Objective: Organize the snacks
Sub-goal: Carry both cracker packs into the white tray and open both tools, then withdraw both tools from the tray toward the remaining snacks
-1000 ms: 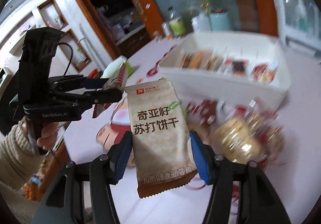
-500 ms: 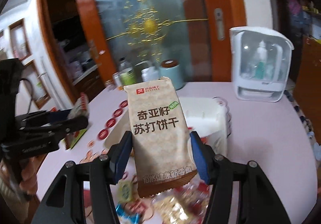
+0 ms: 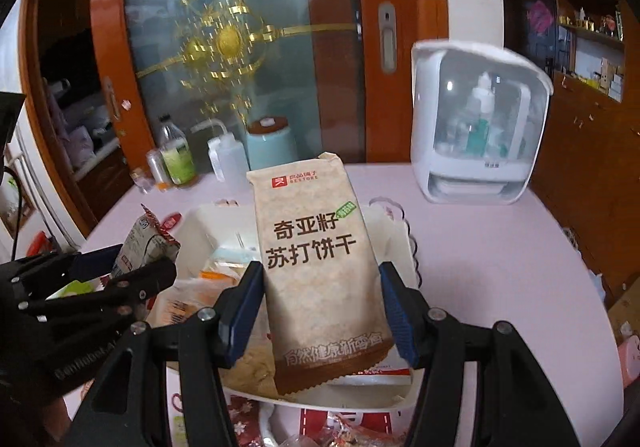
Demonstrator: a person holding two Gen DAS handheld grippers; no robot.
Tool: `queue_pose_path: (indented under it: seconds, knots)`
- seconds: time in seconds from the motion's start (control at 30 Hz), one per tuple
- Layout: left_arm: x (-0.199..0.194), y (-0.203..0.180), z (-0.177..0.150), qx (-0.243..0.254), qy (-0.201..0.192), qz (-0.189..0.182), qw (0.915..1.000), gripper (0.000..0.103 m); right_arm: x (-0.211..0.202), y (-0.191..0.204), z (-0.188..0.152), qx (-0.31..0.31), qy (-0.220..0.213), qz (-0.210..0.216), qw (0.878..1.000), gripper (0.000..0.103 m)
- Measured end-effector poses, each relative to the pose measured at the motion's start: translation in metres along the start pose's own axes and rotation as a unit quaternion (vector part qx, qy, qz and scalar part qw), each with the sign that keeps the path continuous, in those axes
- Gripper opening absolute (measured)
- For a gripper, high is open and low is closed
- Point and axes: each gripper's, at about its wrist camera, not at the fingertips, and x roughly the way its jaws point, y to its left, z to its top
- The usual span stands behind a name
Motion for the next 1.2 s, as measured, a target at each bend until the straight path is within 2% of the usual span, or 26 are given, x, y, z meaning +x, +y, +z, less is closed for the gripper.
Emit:
queue_pose_path:
  seconds: [0.13,0.17,0.2,0.23,0.27,0.3,0.37,0.4,0.53,0.8,1.2]
  knots:
    - [0.030,0.002,-0.007,-0.003,0.024,0.022,0.9995,0.052,0.027,-0.002,-0.009,0.001,0.033,-0.012,0.999,0.060]
    - [0.036,0.002,-0.008,-0.004,0.035,0.016,0.9992,0.066,0.033,-0.003,-0.012,0.000,0.040,-0.010,0.999,0.061]
    - [0.042,0.003,-0.010,-0.008,0.045,0.019,0.9988,0.070,0.036,-0.005,-0.015,0.002,0.043,-0.012,0.999,0.061]
    - [0.046,0.005,-0.011,-0.014,0.051,0.023,0.9983,0.080,0.038,-0.006,-0.018,0.005,0.044,-0.014,0.999,0.061]
    - [0.050,0.008,-0.013,-0.020,0.059,0.018,0.9979,0.090,0.040,-0.009,-0.020,0.008,0.047,-0.015,0.999,0.062]
    - [0.054,0.012,-0.014,-0.032,0.070,0.005,0.9970,0.094,0.041,-0.012,-0.022,0.012,0.050,-0.015,0.999,0.064]
    - [0.057,0.018,-0.017,-0.047,0.082,-0.004,0.9955,0.095,0.042,-0.016,-0.023,0.016,0.051,-0.013,0.998,0.076]
    - [0.058,0.020,-0.018,-0.050,0.083,-0.001,0.9953,0.095,0.040,-0.017,-0.024,0.017,0.050,-0.013,0.999,0.076]
    - [0.052,0.022,-0.024,-0.036,0.076,0.019,0.9963,0.095,0.032,-0.015,-0.026,0.011,0.045,-0.013,0.999,0.076]
    - [0.018,0.020,-0.033,-0.015,0.063,0.022,0.9977,0.095,0.011,-0.009,-0.032,0.002,0.049,-0.011,0.999,0.076]
    - [-0.075,0.016,-0.033,0.012,0.005,0.003,0.9999,0.097,-0.081,0.001,-0.003,-0.022,-0.009,-0.011,1.000,0.076]
